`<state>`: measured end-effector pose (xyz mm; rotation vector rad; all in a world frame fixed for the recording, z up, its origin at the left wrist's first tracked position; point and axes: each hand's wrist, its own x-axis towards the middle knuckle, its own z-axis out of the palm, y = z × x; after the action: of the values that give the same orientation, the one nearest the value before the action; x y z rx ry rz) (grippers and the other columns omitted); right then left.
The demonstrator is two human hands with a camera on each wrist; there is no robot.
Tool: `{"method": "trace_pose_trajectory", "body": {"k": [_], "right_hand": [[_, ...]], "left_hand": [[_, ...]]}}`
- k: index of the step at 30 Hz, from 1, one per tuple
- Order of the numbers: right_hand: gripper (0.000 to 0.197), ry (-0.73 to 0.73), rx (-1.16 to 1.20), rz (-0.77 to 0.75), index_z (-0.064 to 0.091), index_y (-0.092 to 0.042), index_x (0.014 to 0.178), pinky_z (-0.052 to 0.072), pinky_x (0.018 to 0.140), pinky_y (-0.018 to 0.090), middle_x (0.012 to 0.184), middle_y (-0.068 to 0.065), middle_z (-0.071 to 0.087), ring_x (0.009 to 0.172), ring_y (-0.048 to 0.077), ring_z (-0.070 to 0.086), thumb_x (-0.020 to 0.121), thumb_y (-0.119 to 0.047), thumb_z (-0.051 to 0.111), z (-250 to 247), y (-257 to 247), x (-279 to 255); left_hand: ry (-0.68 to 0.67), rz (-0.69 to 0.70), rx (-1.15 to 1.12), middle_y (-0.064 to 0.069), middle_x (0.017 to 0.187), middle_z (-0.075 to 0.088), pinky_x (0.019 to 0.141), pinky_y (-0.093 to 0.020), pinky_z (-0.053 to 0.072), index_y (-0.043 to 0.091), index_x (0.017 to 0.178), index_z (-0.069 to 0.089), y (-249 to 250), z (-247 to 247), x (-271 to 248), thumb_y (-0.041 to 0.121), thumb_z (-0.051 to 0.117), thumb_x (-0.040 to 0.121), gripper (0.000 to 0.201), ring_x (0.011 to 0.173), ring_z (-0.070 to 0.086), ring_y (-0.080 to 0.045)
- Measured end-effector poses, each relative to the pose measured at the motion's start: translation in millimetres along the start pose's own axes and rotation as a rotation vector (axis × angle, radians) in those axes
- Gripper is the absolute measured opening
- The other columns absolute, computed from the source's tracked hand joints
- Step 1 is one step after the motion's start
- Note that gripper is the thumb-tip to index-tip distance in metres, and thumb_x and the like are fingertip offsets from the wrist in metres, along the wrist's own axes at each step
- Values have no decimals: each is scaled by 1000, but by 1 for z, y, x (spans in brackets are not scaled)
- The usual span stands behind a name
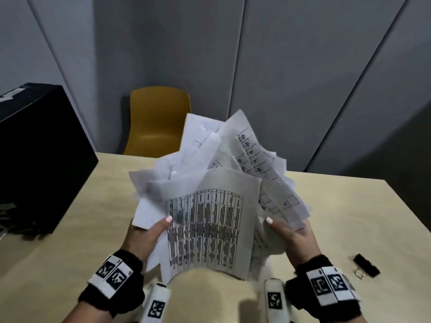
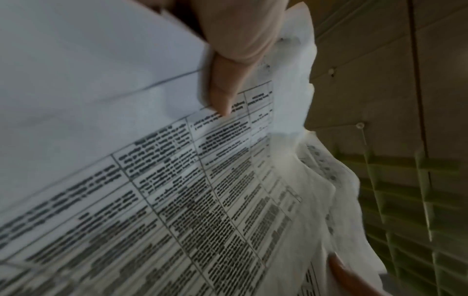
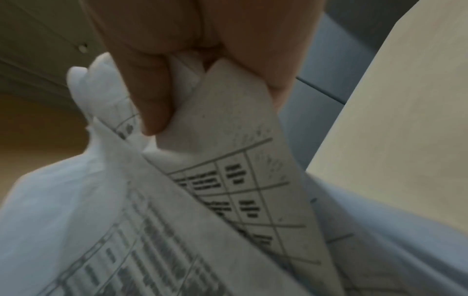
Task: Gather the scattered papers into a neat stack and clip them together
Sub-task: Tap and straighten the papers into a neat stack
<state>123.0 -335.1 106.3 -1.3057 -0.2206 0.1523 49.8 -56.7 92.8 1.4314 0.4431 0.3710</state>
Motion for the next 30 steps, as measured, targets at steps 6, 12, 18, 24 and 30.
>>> {"method": "trace_pose_trajectory", "body": {"k": [6, 12, 18, 24, 30], "right_hand": [[75, -51, -53, -28, 67, -14, 109, 55, 83, 29, 103, 2, 73, 94, 15, 67, 40, -31, 92, -26, 5, 4], [46, 2, -122, -91, 76, -32, 73, 52, 63, 12, 70, -16, 73, 67, -4, 65, 67, 13, 69, -9, 1, 3], [51, -174, -109, 31, 69, -35, 96, 53, 72, 16, 84, -10, 75, 79, 3, 69, 54, -13, 86, -11, -20, 9], [54, -126, -150, -72, 74, -14, 83, 56, 72, 25, 81, -3, 75, 80, 12, 69, 41, -44, 89, -7, -29, 7], [27, -122, -199, -127, 75, -14, 82, 55, 65, 17, 77, -9, 75, 75, 4, 70, 61, 1, 80, 12, -31, 2]], "left_hand": [[-96, 74, 6, 20, 78, 74, 63, -12, 53, 22, 102, 60, 19, -14, -3, -8, 70, 66, 48, 81, 69, 2], [-6, -6, -41, 12, 75, 74, 91, -34, 49, 13, 96, 62, 8, -17, 2, 3, 80, 62, 40, 86, 65, -12], [-209, 68, 6, 14, 52, 68, 48, -7, 47, -5, 79, 63, 22, -14, 1, -14, 77, 52, 32, 51, 63, 6], [-237, 143, 84, 10, 89, 76, 67, -13, 54, 13, 95, 61, 28, -30, 11, -25, 58, 71, 45, 79, 69, -2], [3, 71, 45, -8, 88, 74, 65, -25, 53, 2, 103, 61, 7, -23, 5, 1, 68, 77, 26, 80, 68, -18]]}}
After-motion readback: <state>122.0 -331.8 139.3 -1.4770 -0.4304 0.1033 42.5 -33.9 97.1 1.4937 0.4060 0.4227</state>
